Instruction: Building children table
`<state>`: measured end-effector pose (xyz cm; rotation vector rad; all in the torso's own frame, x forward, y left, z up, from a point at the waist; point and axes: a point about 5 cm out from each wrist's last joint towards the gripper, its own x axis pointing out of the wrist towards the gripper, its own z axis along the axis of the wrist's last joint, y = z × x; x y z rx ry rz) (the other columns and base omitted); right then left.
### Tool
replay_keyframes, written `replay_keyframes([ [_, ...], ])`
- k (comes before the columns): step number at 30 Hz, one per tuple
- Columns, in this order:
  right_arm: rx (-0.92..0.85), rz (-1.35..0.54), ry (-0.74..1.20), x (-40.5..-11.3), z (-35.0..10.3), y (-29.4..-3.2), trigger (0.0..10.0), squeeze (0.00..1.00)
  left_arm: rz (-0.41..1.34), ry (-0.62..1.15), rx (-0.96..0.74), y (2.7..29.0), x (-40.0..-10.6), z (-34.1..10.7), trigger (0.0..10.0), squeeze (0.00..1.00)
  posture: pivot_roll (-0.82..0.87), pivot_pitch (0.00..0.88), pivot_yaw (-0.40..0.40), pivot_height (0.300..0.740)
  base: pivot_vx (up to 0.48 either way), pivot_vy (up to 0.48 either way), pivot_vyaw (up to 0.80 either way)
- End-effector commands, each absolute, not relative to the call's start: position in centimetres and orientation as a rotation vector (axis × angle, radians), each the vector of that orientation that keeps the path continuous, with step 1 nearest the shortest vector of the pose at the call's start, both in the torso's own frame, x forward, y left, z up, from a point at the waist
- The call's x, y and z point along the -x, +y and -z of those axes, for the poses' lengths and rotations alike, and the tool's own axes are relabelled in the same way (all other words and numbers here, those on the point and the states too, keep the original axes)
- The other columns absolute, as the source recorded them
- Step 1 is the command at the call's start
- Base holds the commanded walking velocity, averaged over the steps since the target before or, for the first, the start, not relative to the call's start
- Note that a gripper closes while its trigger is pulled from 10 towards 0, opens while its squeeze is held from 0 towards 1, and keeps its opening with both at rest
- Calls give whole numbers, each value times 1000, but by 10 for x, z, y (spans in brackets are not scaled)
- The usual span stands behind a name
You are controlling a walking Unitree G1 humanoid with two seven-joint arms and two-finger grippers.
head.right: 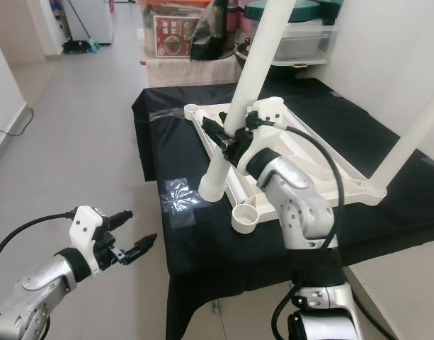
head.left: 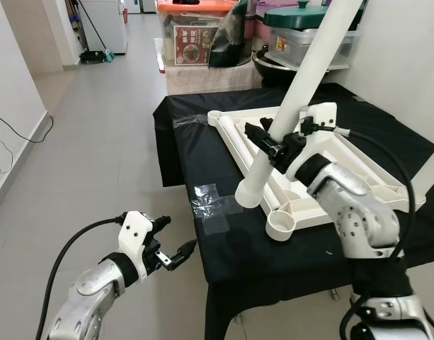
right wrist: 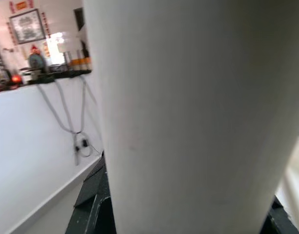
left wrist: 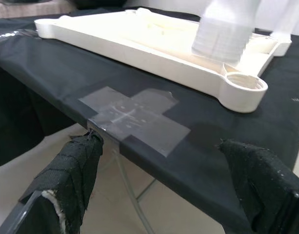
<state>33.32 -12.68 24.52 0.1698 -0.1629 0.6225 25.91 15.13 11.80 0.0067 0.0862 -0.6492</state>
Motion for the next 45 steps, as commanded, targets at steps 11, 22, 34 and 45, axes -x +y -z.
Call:
replay_keyframes([
  [11, -188, -557, -178, -333, -235, -116, 0, 0, 507, 48, 61, 154, -269, -125, 10000, 0, 5, 0, -55, 740, 0, -223, 420],
  [22, -209, -516, -193, -333, -233, -114, 0, 0, 440, 22, 104, 160, -275, -131, 10000, 0, 3, 0, -49, 740, 171, 0, 0],
  [34, -214, -489, -205, -332, -230, -112, 0, 0, 458, 20, 106, 157, -272, -130, 10000, 0, 2, 0, -47, 740, 275, 0, 0],
  [45, -187, -515, -222, -332, -234, -112, 0, 0, 479, 27, 84, 152, -270, -127, 10000, 0, 2, 0, -50, 740, 0, 0, 0],
])
